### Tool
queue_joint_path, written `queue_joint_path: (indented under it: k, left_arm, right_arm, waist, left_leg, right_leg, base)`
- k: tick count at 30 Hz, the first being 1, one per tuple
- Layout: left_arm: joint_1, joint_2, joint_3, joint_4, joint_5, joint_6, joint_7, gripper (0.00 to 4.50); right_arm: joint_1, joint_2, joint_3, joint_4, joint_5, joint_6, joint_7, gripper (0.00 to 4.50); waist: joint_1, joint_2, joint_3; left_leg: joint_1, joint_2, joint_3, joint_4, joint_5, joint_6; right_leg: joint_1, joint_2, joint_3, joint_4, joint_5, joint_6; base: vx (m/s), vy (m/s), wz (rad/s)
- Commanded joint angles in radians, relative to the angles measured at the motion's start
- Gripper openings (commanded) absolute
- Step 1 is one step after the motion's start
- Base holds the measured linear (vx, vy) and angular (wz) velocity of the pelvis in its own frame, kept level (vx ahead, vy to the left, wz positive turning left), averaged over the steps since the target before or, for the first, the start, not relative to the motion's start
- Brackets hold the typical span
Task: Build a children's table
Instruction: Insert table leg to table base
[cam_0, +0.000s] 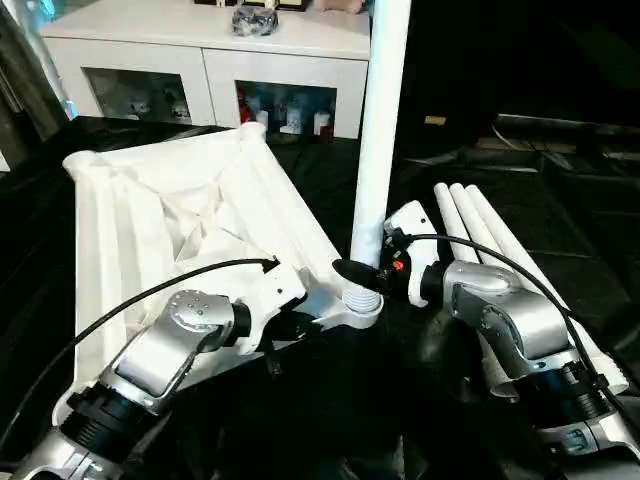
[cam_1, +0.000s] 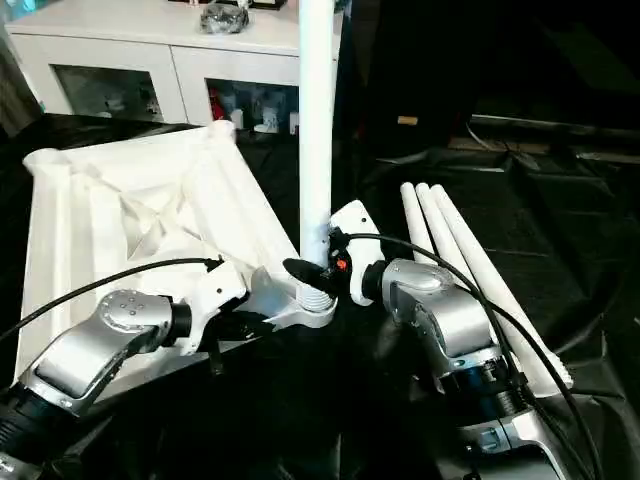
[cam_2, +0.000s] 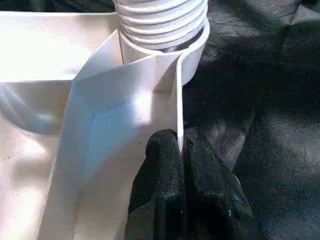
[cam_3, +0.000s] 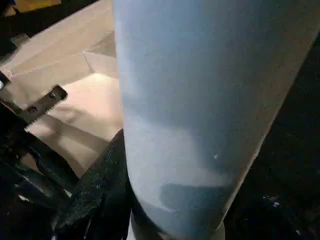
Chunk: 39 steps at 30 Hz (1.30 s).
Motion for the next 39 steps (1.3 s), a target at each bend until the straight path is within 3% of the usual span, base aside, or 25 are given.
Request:
queue_joint_path:
  k: [1, 5, 6, 8, 9, 11, 12, 14, 23, 24, 25, 30, 32, 33, 34, 36, 37, 38, 39]
  left_arm:
    - [-0.01, -0.005, -0.032, 0.022, 0.004, -0.016, -0.033, 0.0]
    - [-0.021, -0.003, -0.03, 0.041, 0.015, -0.025, -0.042, 0.0]
    - [-0.02, -0.003, -0.03, 0.041, 0.017, -0.03, -0.046, 0.0]
    - [-0.02, -0.003, -0.029, 0.041, 0.016, -0.032, -0.049, 0.0]
    - [-0.019, -0.003, -0.03, 0.04, 0.017, -0.039, -0.055, 0.0]
    - [-0.019, -0.005, -0.03, 0.04, 0.018, -0.045, -0.062, 0.0]
    - [-0.02, -0.004, -0.032, 0.038, 0.02, -0.05, -0.073, 0.0]
    - [-0.021, -0.003, -0.034, 0.037, 0.021, -0.052, -0.078, 0.0]
    - [-0.023, 0.002, -0.029, 0.026, 0.02, -0.043, -0.092, 0.0]
    - [-0.021, 0.004, -0.027, 0.021, 0.02, -0.037, -0.096, 0.0]
    - [-0.021, 0.004, -0.027, 0.02, 0.02, -0.036, -0.097, 0.0]
    - [-0.019, 0.007, -0.027, 0.017, 0.02, -0.032, -0.101, 0.0]
    - [-0.021, 0.007, -0.027, 0.02, 0.021, -0.032, -0.102, 0.0]
    - [-0.023, 0.006, -0.026, 0.022, 0.022, -0.031, -0.103, 0.0]
    - [-0.026, 0.005, -0.025, 0.028, 0.023, -0.031, -0.104, 0.0]
    - [-0.032, 0.003, -0.023, 0.037, 0.025, -0.031, -0.104, 0.0]
    - [-0.036, 0.002, -0.023, 0.042, 0.027, -0.031, -0.103, 0.0]
    - [-0.037, 0.001, -0.023, 0.045, 0.027, -0.032, -0.103, 0.0]
    - [-0.04, 0.0, -0.022, 0.049, 0.029, -0.032, -0.103, 0.0]
  right_arm:
    - [-0.012, -0.01, 0.009, 0.013, -0.009, 0.005, 0.011, 1.9]
    - [0.001, -0.037, 0.009, -0.026, 0.011, 0.047, 0.049, 1.9]
    - [0.005, -0.038, 0.003, -0.03, 0.015, 0.048, 0.051, 1.9]
    - [0.006, -0.035, -0.001, -0.027, 0.017, 0.049, 0.049, 1.9]
    - [0.007, -0.031, -0.007, -0.02, 0.019, 0.046, 0.046, 1.9]
    - [0.005, -0.027, -0.01, -0.008, 0.015, 0.038, 0.045, 1.9]
    - [0.004, -0.019, -0.012, 0.009, 0.012, 0.03, 0.044, 1.9]
    - [0.004, -0.014, -0.013, 0.016, 0.01, 0.026, 0.045, 1.9]
    - [0.036, 0.005, -0.051, 0.018, 0.034, 0.005, 0.036, 1.9]
    - [0.066, 0.012, -0.073, 0.016, 0.042, -0.015, 0.031, 1.9]
    - [0.071, 0.014, -0.077, 0.015, 0.044, -0.017, 0.03, 1.9]
    - [0.126, 0.028, -0.121, 0.005, 0.062, -0.057, 0.025, 1.9]
    - [0.136, 0.029, -0.127, 0.004, 0.064, -0.062, 0.025, 1.9]
    - [0.146, 0.029, -0.131, 0.003, 0.064, -0.072, 0.024, 1.9]
    - [0.163, 0.031, -0.137, 0.0, 0.067, -0.085, 0.025, 1.9]
    - [0.195, 0.034, -0.146, -0.005, 0.07, -0.109, 0.025, 1.9]
    - [0.21, 0.033, -0.146, -0.009, 0.068, -0.12, 0.027, 1.9]
    - [0.215, 0.033, -0.145, -0.01, 0.067, -0.124, 0.027, 1.9]
    - [0.226, 0.033, -0.145, -0.012, 0.065, -0.132, 0.028, 1.9]
  waist:
    - [0.0, -0.008, -0.052]
    - [0.009, -0.009, -0.054]
    - [0.011, -0.002, -0.054]
    - [0.014, -0.004, -0.056]
    - [0.016, 0.004, -0.056]
    - [0.015, -0.001, -0.056]
    - [0.016, 0.005, -0.056]
    - [0.014, 0.001, -0.054]
    - [0.014, 0.01, -0.055]
    - [0.014, 0.01, -0.056]
    - [0.016, 0.016, -0.055]
    - [0.015, 0.014, -0.056]
    - [0.014, 0.025, -0.055]
    - [0.013, 0.02, -0.055]
    - [0.015, 0.029, -0.055]
    - [0.015, 0.026, -0.054]
    - [0.016, 0.041, -0.054]
    - [0.014, 0.042, -0.053]
    - [0.012, 0.034, -0.053]
  left_leg:
    - [0.013, 0.048, -0.021, -0.077, -0.246, -0.02]
    - [0.015, 0.05, -0.02, -0.077, -0.231, -0.015]
    - [0.014, 0.05, -0.021, -0.077, -0.23, -0.016]
    - [0.014, 0.051, -0.02, -0.077, -0.225, -0.02]
    - [0.014, 0.05, -0.021, -0.078, -0.224, -0.024]
    - [0.013, 0.051, -0.02, -0.078, -0.229, -0.025]
    - [0.014, 0.05, -0.021, -0.078, -0.235, -0.027]
    - [0.014, 0.049, -0.021, -0.079, -0.254, -0.029]
    - [0.017, 0.051, -0.025, -0.082, -0.286, -0.039]
    - [0.016, 0.051, -0.024, -0.082, -0.28, -0.038]
    - [0.018, 0.052, -0.024, -0.082, -0.285, -0.039]
    - [0.018, 0.052, -0.024, -0.083, -0.288, -0.036]
    - [0.02, 0.052, -0.024, -0.083, -0.308, -0.04]
    - [0.018, 0.051, -0.025, -0.085, -0.309, -0.038]
    - [0.019, 0.051, -0.025, -0.084, -0.31, -0.037]
    - [0.021, 0.052, -0.025, -0.084, -0.318, -0.034]
    - [0.021, 0.051, -0.027, -0.085, -0.323, -0.037]
    - [0.021, 0.052, -0.026, -0.086, -0.333, -0.038]
    - [0.023, 0.052, -0.028, -0.088, -0.345, -0.037]
  right_leg:
    - [0.028, -0.081, 0.048, -0.106, -0.461, -0.102]
    - [0.03, -0.081, 0.05, -0.103, -0.433, -0.106]
    - [0.029, -0.082, 0.05, -0.101, -0.423, -0.109]
    - [0.031, -0.081, 0.05, -0.099, -0.399, -0.117]
    - [0.031, -0.081, 0.05, -0.096, -0.379, -0.127]
    - [0.032, -0.08, 0.05, -0.097, -0.37, -0.131]
    - [0.032, -0.081, 0.05, -0.096, -0.371, -0.135]
    - [0.032, -0.081, 0.049, -0.101, -0.4, -0.13]
    - [0.03, -0.082, 0.05, -0.102, -0.408, -0.129]
    - [0.031, -0.081, 0.049, -0.102, -0.388, -0.133]
    - [0.028, -0.082, 0.05, -0.102, -0.386, -0.135]
    - [0.03, -0.08, 0.049, -0.099, -0.361, -0.15]
    - [0.028, -0.08, 0.05, -0.102, -0.364, -0.152]
    - [0.032, -0.079, 0.048, -0.102, -0.369, -0.153]
    - [0.031, -0.08, 0.049, -0.103, -0.376, -0.151]
    - [0.029, -0.08, 0.049, -0.107, -0.393, -0.146]
    - [0.029, -0.081, 0.049, -0.105, -0.393, -0.148]
    - [0.028, -0.08, 0.048, -0.11, -0.398, -0.146]
    - [0.03, -0.079, 0.046, -0.11, -0.401, -0.146]
  base:
    - [0.0, 0.0, 0.0]
    - [0.0, 0.0, 0.0]
    - [0.0, 0.0, 0.0]
    - [0.0, 0.0, 0.0]
    - [0.0, 0.0, 0.0]
    - [0.0, 0.0, 0.0]
    - [0.0, 0.0, 0.0]
    - [0.0, 0.0, 0.0]
    - [0.0, 0.0, 0.0]
    - [0.0, 0.0, 0.0]
    - [0.0, 0.0, 0.0]
    - [0.0, 0.0, 0.0]
    - [0.0, 0.0, 0.0]
    - [0.0, 0.0, 0.0]
    - [0.0, 0.0, 0.0]
    - [0.0, 0.0, 0.0]
    - [0.0, 0.0, 0.0]
    - [0.0, 0.0, 0.0]
    - [0.0, 0.0, 0.0]
